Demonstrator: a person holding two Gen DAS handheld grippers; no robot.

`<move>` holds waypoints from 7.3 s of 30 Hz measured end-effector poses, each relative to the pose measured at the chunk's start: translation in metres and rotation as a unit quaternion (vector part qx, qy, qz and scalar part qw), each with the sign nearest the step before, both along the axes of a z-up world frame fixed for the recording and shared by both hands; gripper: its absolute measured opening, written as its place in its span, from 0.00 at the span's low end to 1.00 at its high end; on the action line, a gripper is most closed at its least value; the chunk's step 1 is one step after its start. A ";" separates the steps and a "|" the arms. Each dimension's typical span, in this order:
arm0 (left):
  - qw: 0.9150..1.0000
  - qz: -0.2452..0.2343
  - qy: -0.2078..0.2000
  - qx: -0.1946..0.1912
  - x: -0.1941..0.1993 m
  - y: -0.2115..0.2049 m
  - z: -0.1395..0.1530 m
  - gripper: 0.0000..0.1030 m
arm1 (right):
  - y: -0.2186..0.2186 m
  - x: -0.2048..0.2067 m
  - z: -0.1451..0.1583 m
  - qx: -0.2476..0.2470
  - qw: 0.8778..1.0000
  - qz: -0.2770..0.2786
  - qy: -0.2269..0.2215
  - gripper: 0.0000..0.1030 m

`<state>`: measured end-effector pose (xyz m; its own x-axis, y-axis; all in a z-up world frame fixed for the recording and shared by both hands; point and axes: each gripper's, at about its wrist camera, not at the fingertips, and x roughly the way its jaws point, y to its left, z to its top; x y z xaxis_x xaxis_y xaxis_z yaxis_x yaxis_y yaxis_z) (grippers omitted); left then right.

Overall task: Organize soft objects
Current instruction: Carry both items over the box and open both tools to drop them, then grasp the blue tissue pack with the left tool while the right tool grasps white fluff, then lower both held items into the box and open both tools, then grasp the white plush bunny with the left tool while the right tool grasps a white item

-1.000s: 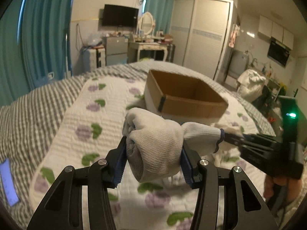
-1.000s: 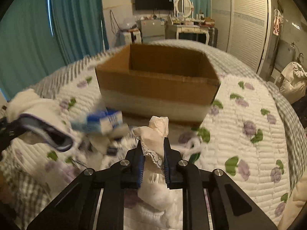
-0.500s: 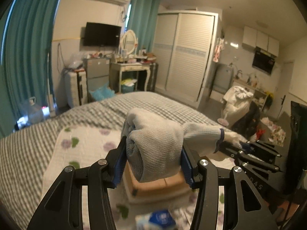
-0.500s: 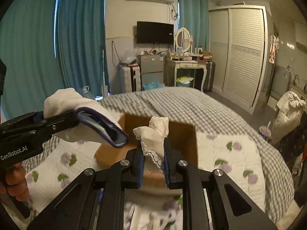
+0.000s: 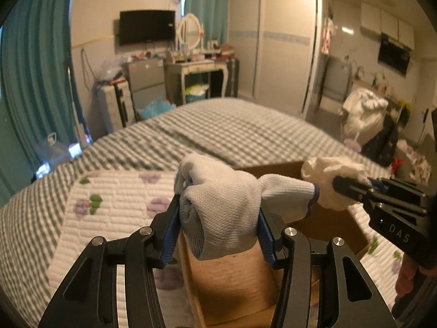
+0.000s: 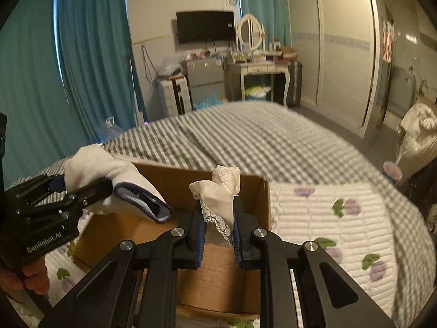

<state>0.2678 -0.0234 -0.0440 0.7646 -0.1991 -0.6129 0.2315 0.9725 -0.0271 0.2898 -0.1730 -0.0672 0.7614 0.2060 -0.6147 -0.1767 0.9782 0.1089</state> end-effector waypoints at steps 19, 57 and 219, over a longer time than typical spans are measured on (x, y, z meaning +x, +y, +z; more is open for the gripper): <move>0.996 0.058 -0.069 0.004 -0.057 0.014 0.092 0.85 | -0.015 -0.071 0.090 -0.002 0.998 -0.022 -0.056 0.60; 0.997 0.048 0.037 0.040 -0.227 0.012 -0.063 0.98 | 0.029 -0.209 -0.122 -0.040 0.989 0.048 0.132 0.43; 0.998 0.032 0.045 0.018 -0.161 0.045 -0.068 0.28 | 0.035 -0.169 -0.106 -0.053 0.994 -0.001 0.095 0.21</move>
<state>0.1073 0.0218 -0.1123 0.7166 -0.1284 -0.6856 0.1664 0.9860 -0.0107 0.1205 -0.1382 -0.1734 0.6301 0.1309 -0.7654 -0.1618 0.9862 0.0356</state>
